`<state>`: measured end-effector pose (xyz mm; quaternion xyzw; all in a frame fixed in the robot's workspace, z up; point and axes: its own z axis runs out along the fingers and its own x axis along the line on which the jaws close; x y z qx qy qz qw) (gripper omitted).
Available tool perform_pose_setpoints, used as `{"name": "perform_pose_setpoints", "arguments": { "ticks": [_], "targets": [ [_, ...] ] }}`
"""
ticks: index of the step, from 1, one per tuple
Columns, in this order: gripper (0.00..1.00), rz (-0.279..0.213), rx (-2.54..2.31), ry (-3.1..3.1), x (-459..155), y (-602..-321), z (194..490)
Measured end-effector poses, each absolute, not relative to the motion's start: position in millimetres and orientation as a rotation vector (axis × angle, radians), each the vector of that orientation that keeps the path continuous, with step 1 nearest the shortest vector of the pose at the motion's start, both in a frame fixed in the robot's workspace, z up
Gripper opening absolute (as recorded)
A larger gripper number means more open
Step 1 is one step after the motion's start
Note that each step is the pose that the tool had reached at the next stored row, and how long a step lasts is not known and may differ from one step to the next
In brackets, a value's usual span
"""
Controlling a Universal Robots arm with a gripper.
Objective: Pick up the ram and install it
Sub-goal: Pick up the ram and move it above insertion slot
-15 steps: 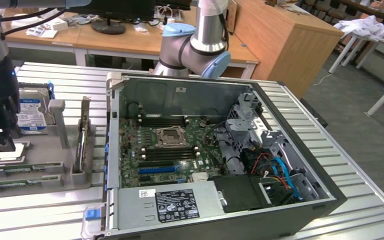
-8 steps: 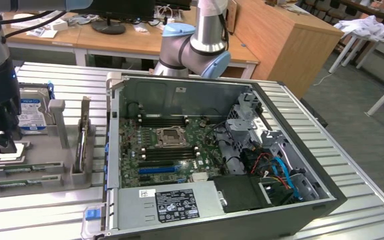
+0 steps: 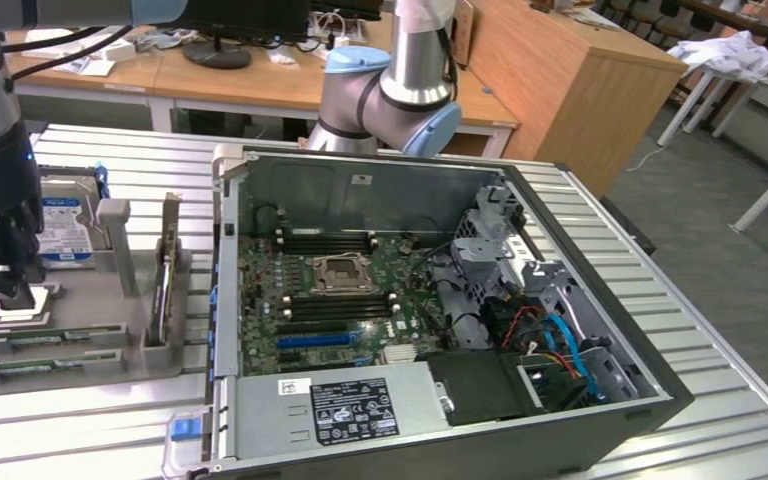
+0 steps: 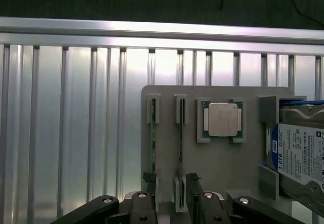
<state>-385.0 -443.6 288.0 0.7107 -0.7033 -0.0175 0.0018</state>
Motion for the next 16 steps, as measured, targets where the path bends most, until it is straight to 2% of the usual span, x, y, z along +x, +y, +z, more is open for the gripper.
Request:
{"name": "perform_pose_setpoints", "arguments": {
  "ticks": [16],
  "targets": [
    [0.37,-0.043,2.236,-2.212,-385,-444,277]
  ]
}}
